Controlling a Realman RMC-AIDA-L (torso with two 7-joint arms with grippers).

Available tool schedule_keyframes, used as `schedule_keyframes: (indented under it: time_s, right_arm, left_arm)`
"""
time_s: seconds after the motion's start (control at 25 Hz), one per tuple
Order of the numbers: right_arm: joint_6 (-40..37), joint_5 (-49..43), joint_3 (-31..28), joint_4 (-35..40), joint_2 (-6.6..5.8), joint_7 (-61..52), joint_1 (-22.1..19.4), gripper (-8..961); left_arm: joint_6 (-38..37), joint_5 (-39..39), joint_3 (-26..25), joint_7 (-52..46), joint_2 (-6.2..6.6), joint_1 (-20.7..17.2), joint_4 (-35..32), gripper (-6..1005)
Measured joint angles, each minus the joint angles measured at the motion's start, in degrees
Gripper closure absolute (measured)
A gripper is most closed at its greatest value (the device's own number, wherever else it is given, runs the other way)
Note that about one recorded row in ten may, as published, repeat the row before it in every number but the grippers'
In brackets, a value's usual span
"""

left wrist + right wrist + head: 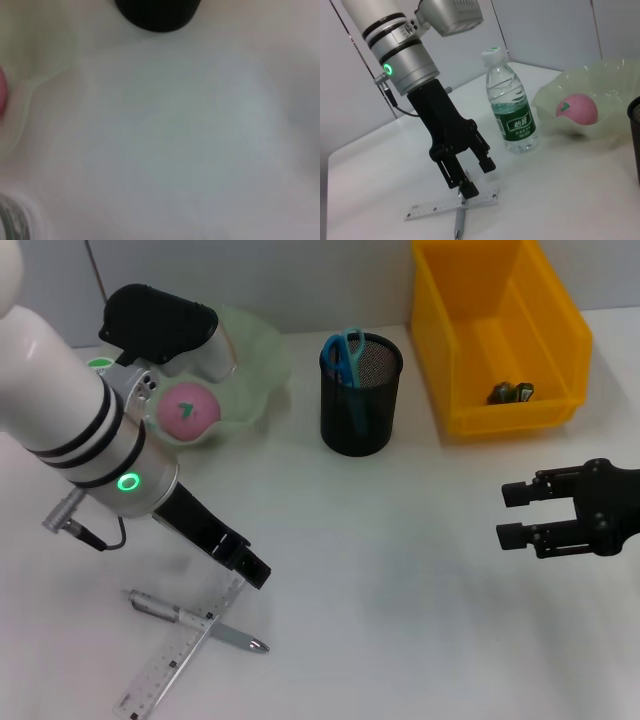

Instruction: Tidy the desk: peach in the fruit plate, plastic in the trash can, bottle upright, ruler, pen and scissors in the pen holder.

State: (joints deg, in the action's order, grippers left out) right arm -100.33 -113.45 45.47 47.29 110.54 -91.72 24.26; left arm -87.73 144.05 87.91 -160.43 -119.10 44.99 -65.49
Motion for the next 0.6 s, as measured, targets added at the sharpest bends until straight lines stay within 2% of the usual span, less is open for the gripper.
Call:
schedule_keyframes:
  time_s: [0.6]
  right_arm:
    - [-0.04, -0.45, -1.30, 0.18, -0.12, -0.33, 0.00, 284]
  left_arm:
    - [5.81, -0.17, 6.37, -3.05, -0.08, -0.38, 2.58, 203]
